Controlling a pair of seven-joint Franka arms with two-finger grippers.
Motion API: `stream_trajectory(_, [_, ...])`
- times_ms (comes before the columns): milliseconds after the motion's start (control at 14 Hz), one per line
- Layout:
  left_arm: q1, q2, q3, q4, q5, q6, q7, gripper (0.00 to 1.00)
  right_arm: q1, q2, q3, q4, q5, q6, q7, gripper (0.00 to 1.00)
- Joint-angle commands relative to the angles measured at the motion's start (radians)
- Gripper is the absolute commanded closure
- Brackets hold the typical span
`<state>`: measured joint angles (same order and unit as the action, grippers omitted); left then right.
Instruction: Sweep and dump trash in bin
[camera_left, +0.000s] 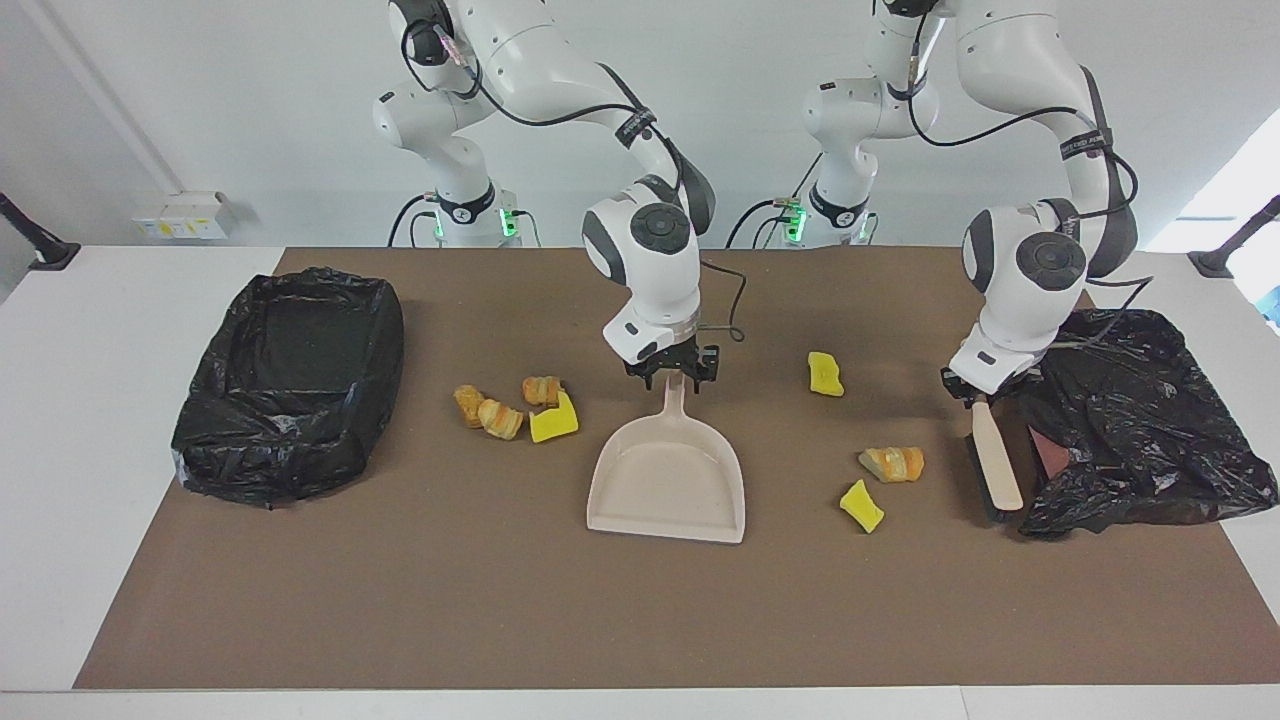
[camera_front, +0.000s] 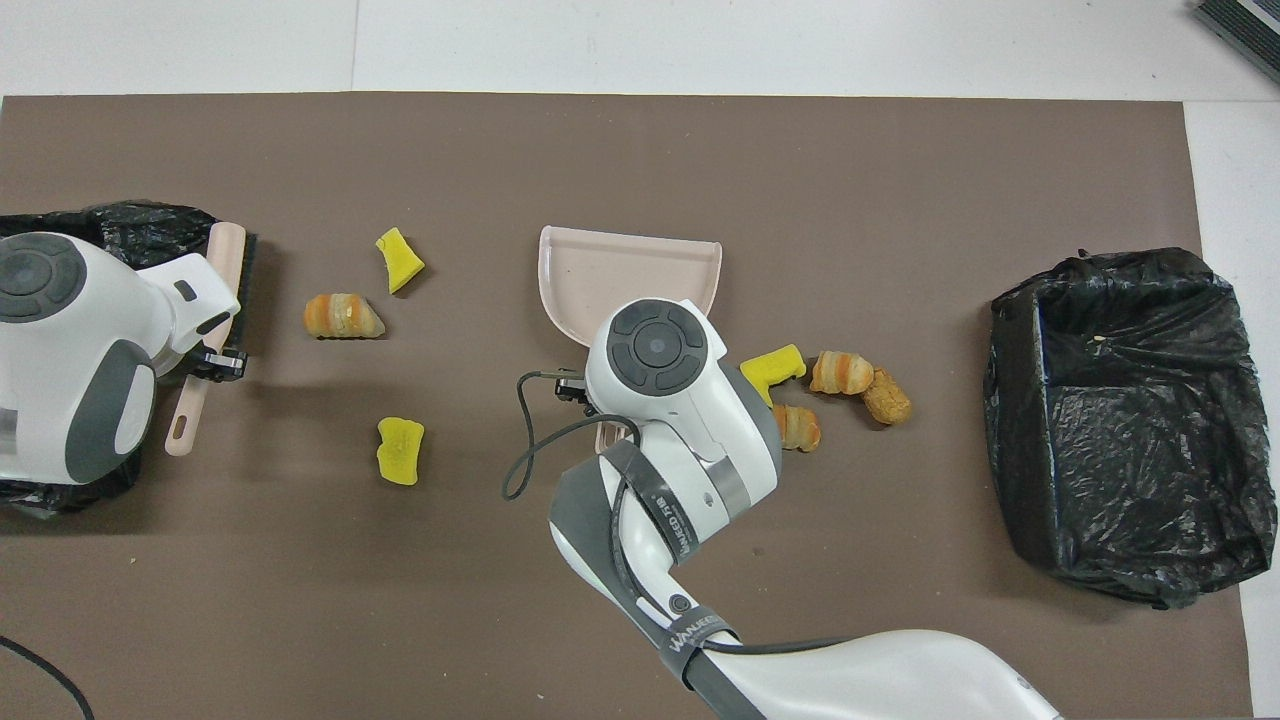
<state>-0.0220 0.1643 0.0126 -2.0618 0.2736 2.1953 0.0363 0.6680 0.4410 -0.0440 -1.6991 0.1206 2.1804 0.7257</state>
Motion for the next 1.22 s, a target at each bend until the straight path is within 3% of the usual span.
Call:
stream_trajectory(0, [0.001,-0.005,0.0,-0.017,-0.02,0.05,0.11,1.0,-0.005,-0.002,0.003,0.009,0.051,-0.046,0.026,1.0])
stream_trajectory(143, [-0.001,-0.002,-0.002,-0.015,-0.051,0.055,0.201,1.0,-0.008,-0.001,0.003,0.01,0.05,-0.03,-0.015,1.0])
stream_trajectory(358, [-0.009,0.01,-0.003,0.006,-0.091,0.057,0.258,1.0,-0.014,-0.042,0.003,-0.003,0.051,-0.05,-0.355,1.0])
stream_trajectory(501, [-0.026,0.047,-0.003,0.054,-0.108,0.061,0.26,1.0,-0.027,-0.123,-0.002,-0.057,0.027,-0.082,-0.512,1.0])
stream_trajectory(715, [-0.055,0.075,-0.002,0.069,-0.108,0.081,0.264,1.0,-0.053,-0.308,-0.001,-0.239,-0.1,-0.122,-0.774,1.0])
stream_trajectory(787, [-0.064,0.075,-0.002,0.068,-0.109,0.078,0.278,1.0,-0.051,-0.332,0.0,-0.266,-0.128,-0.128,-0.861,1.0])
stream_trajectory(1002, [-0.082,0.072,-0.002,0.063,-0.109,0.066,0.321,1.0,-0.103,-0.324,0.0,-0.266,-0.154,-0.171,-1.214,1.0])
stream_trajectory(1145, [-0.082,0.07,-0.003,0.06,-0.112,0.063,0.342,1.0,-0.099,-0.286,0.0,-0.255,-0.162,-0.166,-1.276,1.0])
